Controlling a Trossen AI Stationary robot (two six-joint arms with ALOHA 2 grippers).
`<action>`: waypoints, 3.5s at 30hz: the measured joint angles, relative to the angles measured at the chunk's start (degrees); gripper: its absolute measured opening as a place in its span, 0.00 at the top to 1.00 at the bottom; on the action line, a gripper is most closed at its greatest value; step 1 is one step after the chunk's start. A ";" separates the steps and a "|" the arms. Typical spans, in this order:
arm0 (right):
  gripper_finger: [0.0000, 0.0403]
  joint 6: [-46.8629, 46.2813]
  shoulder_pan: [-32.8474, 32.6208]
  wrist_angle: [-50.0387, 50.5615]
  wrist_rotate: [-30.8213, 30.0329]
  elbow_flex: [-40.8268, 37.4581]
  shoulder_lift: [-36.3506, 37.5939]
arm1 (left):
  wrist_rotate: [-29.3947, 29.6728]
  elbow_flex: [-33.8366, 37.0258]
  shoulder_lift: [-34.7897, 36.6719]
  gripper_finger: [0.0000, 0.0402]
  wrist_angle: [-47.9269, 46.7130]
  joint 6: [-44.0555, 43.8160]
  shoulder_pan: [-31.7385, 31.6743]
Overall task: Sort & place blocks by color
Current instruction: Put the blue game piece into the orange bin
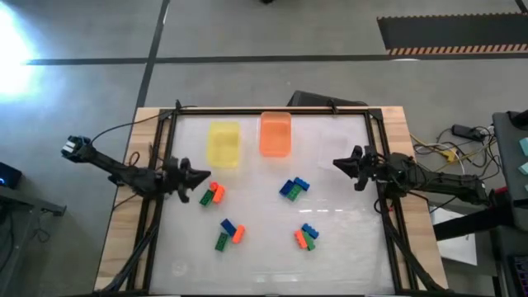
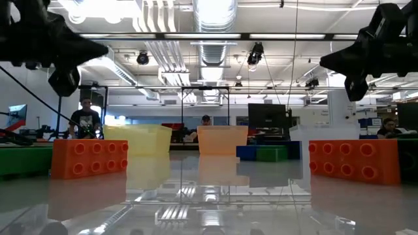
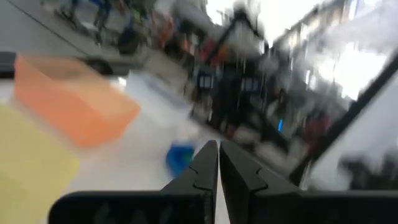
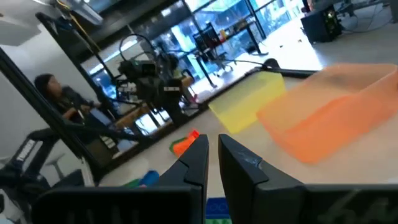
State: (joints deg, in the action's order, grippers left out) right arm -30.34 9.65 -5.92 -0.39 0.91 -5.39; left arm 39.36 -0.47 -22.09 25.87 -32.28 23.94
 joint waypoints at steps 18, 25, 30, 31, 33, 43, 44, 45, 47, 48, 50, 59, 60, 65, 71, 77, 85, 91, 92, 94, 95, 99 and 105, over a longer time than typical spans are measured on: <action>0.93 4.23 0.00 -0.49 -4.70 0.11 -0.02 | -0.19 -0.35 -4.05 1.00 10.85 0.07 0.07; 0.93 4.40 0.00 -0.53 -10.23 0.13 -0.02 | -0.64 -1.26 -12.16 1.00 16.18 0.14 0.09; 0.93 4.40 0.00 -0.43 -11.97 0.17 -0.02 | -0.64 -1.86 -17.77 1.00 17.33 -0.33 0.07; 0.93 4.40 0.00 -0.44 -12.99 0.17 -0.02 | -0.53 -1.86 -18.79 1.00 18.44 -0.35 0.07; 0.93 4.40 0.02 -0.42 -14.54 0.17 -0.02 | -0.18 -1.84 -21.06 1.00 19.85 -0.36 0.04; 0.93 4.40 0.00 -0.34 -17.47 0.17 -0.02 | 2.46 -1.90 -28.49 1.00 23.41 -0.34 0.04; 0.93 4.40 0.00 -0.36 -17.50 0.17 -0.02 | 3.24 -1.90 -28.96 1.00 23.44 -0.34 0.04; 0.93 4.40 0.00 -0.38 -17.52 0.17 -0.02 | 3.65 -1.90 -29.35 1.00 23.45 -0.35 0.02; 0.93 4.46 0.00 -0.44 -17.67 0.17 -0.02 | 4.44 -1.90 -30.09 1.00 23.45 -0.35 0.04; 0.93 4.76 0.00 -0.59 -17.67 0.17 -0.02 | 4.61 -1.90 -30.43 1.00 23.47 -0.32 0.02; 0.93 5.74 0.00 -1.67 -17.67 0.17 -0.02 | 4.83 -1.88 -30.83 1.00 23.58 -0.34 0.02; 0.93 15.45 -0.02 -16.46 -10.80 0.21 -0.04 | 6.07 -1.90 -31.38 1.00 26.82 1.21 0.02; 0.93 15.90 -0.02 -17.21 -10.21 0.22 -0.04 | 6.18 -1.90 -31.34 1.00 27.17 1.29 0.02; 0.93 17.39 -0.02 -18.73 -10.10 0.22 -0.12 | 6.19 -1.90 -31.28 1.00 29.59 1.46 0.02; 0.93 19.18 -0.02 -22.91 -10.11 0.22 -2.96 | 8.32 -1.92 -31.47 1.00 29.48 4.72 0.01; 0.93 21.32 -0.02 -30.78 -9.89 1.11 -10.67 | 14.48 -1.92 -30.96 1.00 30.25 8.00 0.00; 0.93 22.48 -0.04 -32.49 -9.65 5.19 -22.66 | 16.63 -1.95 -30.19 1.00 38.11 19.31 0.00; 0.93 23.72 -0.95 -32.52 -9.65 9.49 -30.21 | 16.63 -2.53 -29.89 1.00 40.20 26.07 0.00; 0.93 23.92 -1.36 -32.51 -9.65 10.22 -31.31 | 16.61 -2.75 -29.83 1.00 40.34 26.93 0.00; 0.93 24.49 -2.40 -32.51 -9.67 11.89 -33.42 | 16.60 -3.16 -29.80 1.00 40.79 28.63 0.00; 0.93 25.01 -3.08 -32.51 -9.65 12.73 -34.61 | 16.60 -3.30 -29.76 1.00 41.25 29.78 0.00; 0.93 28.13 -5.91 -32.70 -9.65 16.36 -39.41 | 16.52 -3.78 -29.61 1.00 42.70 33.02 0.00; 0.93 31.61 -9.29 -32.13 -9.98 21.33 -45.59 | 16.52 -3.78 -29.22 1.00 42.87 33.26 0.00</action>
State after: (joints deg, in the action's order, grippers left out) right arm 1.27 0.36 -38.06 -10.37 22.24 -50.98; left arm 55.88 -4.25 -51.31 68.74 0.99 23.94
